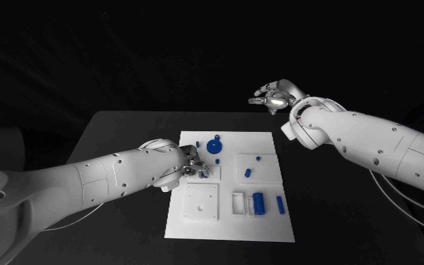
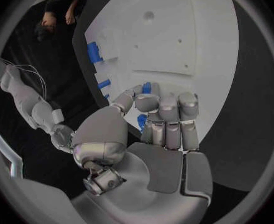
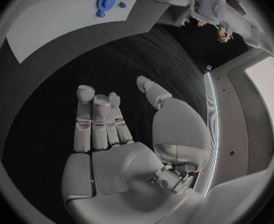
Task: Assemble the parts on the task board
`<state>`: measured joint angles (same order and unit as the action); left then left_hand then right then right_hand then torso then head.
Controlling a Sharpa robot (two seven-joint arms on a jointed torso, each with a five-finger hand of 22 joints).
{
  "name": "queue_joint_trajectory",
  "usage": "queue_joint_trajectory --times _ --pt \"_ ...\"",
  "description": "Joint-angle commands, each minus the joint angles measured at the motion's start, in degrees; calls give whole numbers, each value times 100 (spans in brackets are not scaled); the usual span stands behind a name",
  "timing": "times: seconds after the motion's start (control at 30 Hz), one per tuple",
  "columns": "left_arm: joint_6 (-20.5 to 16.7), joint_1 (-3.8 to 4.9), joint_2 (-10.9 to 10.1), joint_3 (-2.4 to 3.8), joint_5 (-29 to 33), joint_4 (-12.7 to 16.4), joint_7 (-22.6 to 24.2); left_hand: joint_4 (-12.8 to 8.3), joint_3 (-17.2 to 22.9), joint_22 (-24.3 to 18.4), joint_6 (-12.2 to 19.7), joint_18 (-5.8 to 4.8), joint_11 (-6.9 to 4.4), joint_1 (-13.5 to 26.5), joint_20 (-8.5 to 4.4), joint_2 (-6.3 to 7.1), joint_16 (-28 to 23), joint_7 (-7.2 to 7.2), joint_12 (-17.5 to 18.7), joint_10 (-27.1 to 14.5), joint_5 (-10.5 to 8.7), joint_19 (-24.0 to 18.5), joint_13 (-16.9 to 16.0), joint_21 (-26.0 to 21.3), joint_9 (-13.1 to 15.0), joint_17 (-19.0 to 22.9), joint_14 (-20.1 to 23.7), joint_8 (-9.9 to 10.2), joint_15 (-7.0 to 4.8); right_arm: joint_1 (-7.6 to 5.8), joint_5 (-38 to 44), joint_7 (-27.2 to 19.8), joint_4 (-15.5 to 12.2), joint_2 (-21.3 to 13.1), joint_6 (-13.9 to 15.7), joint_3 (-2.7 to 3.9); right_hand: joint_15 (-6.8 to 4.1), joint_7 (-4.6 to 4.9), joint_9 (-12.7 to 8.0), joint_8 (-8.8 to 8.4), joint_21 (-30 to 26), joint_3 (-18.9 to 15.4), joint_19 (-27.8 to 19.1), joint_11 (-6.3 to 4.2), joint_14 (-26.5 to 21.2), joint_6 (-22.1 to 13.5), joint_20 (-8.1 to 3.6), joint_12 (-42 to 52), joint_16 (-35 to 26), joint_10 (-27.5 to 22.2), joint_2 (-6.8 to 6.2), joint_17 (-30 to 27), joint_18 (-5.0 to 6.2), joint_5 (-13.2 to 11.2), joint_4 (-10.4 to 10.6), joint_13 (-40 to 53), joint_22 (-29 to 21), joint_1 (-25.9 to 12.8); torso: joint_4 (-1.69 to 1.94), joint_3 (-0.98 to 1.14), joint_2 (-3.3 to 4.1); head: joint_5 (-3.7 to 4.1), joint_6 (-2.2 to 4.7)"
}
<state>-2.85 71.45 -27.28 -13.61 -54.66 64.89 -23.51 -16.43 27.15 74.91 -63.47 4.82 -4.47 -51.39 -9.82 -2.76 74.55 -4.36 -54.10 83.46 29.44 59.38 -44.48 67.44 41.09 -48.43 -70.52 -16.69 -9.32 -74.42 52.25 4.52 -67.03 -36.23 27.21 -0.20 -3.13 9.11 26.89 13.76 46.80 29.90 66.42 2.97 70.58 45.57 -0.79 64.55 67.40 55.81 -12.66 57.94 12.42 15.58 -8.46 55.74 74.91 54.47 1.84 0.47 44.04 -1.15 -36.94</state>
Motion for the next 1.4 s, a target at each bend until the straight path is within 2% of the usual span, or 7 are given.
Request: queue_joint_trajectory --times 0.03,0.2,0.6,0.87,1.4 --pt "147 3 18 -1 -38 -13 -25 -34 59 110 -450 138 -171 -137 -554 -69 18 409 -38 -225 41 -40 10 37 11 8 -199 -16 -267 6 5 -24 0 9 -74 3 -27 39 -2 22 -29 -39 5 -2 3 1 -23 25 -10 51 44 -6 258 38 2 -7 86 -14 3 0 -2 2 6" --pt "-68 2 -7 -1 -93 6 2 -29 56 109 -448 136 -170 -131 -552 -73 20 407 -42 -226 46 -42 13 40 13 10 -197 -16 -267 9 4 -27 2 9 -74 3 -27 39 -2 22 -30 -40 6 -2 3 0 -23 27 -10 51 45 -7 258 39 1 -10 86 -15 0 -4 -3 1 2" --pt "-295 0 -131 0 -91 112 8 -32 55 106 -457 138 -175 -129 -552 -77 32 412 -52 -227 75 -40 19 50 22 11 -203 -21 -271 20 0 -25 10 2 -77 3 -27 39 -2 21 -31 -45 8 -2 3 -1 -25 32 -9 51 46 -8 258 42 -1 -18 86 -16 7 -4 -1 13 -1" --pt "-388 0 -120 0 -88 90 11 -28 49 103 -465 139 -179 -114 -552 -80 44 416 -64 -227 104 -36 24 60 30 12 -208 -25 -275 30 0 -25 13 0 -74 3 -27 39 -3 21 -32 -46 10 -2 3 -1 -25 35 -8 50 47 -9 258 44 -4 -23 86 -15 7 -4 -1 10 -9" --pt "-310 0 -36 0 -57 -13 22 -26 43 101 -462 140 -179 -99 -552 -86 49 416 -71 -228 104 -34 28 64 32 14 -209 -23 -277 31 0 -22 11 2 -77 3 -27 39 -4 21 -34 -50 11 -1 3 -2 -26 39 -7 49 48 -10 258 46 -6 -30 86 -15 3 -3 -1 -3 -20"
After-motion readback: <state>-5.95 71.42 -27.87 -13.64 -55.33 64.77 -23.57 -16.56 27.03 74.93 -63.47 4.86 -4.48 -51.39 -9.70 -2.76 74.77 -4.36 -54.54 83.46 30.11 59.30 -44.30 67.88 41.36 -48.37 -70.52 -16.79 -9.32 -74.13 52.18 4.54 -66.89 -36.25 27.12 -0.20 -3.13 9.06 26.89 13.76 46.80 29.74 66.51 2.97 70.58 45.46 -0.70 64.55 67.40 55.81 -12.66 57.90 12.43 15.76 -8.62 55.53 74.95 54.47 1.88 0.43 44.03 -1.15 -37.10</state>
